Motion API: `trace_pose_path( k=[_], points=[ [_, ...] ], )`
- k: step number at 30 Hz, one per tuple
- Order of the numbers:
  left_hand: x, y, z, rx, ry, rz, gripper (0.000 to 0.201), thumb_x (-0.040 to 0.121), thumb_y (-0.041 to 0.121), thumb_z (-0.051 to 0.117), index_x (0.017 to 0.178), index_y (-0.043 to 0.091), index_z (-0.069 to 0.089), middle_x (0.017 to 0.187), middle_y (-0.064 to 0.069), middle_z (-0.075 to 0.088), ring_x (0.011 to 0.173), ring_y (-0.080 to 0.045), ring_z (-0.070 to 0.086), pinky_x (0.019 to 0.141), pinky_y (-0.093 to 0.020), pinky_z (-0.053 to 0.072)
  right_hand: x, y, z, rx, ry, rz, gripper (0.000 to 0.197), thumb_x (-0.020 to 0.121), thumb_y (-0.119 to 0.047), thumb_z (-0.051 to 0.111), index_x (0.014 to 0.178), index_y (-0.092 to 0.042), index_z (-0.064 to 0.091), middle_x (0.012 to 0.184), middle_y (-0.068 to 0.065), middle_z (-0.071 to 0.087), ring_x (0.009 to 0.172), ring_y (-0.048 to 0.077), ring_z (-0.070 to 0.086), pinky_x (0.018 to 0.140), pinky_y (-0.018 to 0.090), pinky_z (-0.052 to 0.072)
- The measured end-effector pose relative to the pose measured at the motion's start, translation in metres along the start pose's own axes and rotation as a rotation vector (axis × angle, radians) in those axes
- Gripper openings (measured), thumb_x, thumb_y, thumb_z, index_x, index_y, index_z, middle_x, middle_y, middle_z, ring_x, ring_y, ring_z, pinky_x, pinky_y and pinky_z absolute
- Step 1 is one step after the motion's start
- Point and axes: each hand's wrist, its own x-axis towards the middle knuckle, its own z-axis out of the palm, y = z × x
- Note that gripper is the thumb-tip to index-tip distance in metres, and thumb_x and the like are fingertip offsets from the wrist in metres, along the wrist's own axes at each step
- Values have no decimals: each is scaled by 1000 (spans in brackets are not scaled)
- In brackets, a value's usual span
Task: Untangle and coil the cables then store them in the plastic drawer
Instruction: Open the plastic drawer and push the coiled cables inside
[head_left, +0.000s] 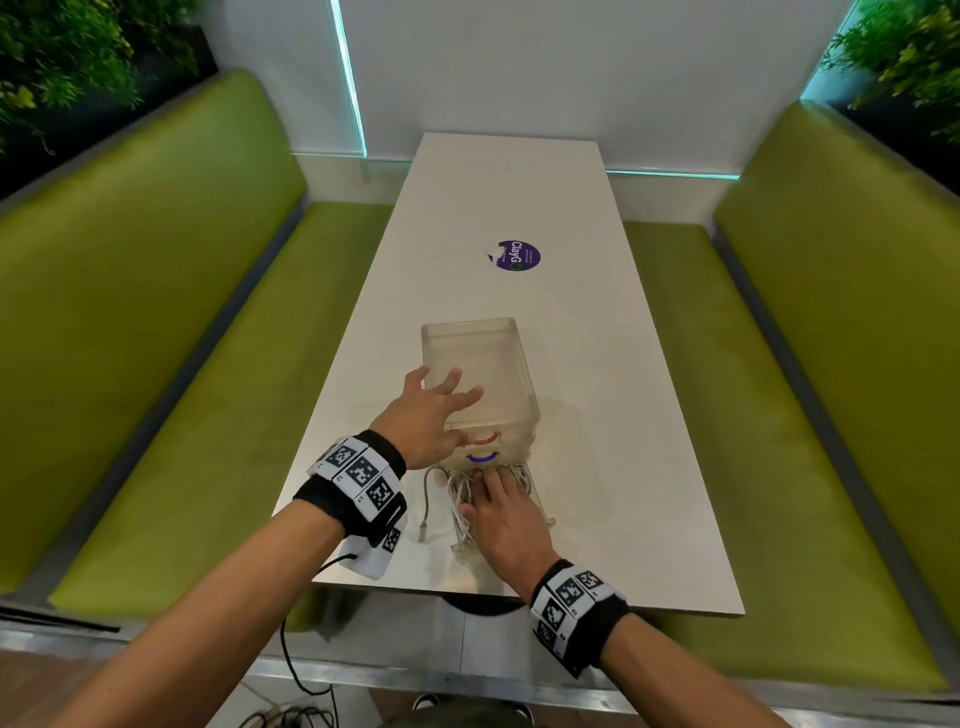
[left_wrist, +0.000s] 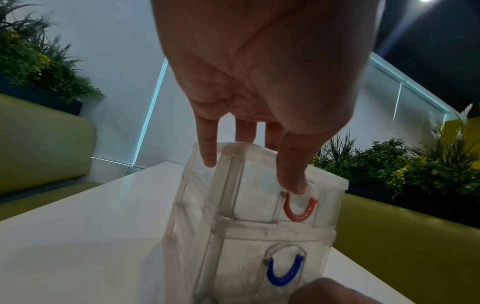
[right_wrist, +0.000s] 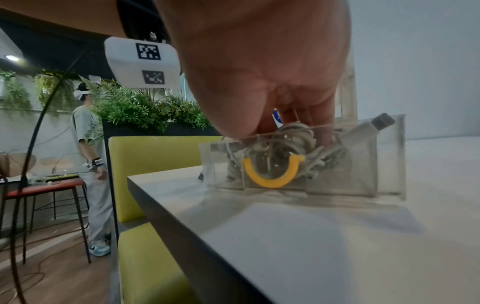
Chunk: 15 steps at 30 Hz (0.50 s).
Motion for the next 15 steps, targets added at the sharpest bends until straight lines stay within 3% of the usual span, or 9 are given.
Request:
trace_pose_path(
  k=[5,9,15],
  points=[
    [2,2,-3,-5,-14,-11,65,92,46,53,149,37,23,161,4,11,146,-31,-6,117,-46,19,-10,-9,-9,-15,-4,22,62,90,-54,40,123,-5,57,117,11,55,105,28,51,97,38,45],
    [2,2,-3,-15,-5,-18,65,92,47,54,148,37,24,161,4,11,146,-31,-7,117,-46,18,-4,-16,-8,39,48,125,59,86,-56,42,108,-5,63,106,9,57,98,27,52,91,37,47],
    [0,3,-3,-37,-1,-24,66,91,49,54,148,37,24,161,4,11,146,-31,-7,117,-44,16,-1,-18,-2,38,-17,167,51,81,-49,51,98,-3,66,99,12,59,91,32,57,81,44,53]
  ],
)
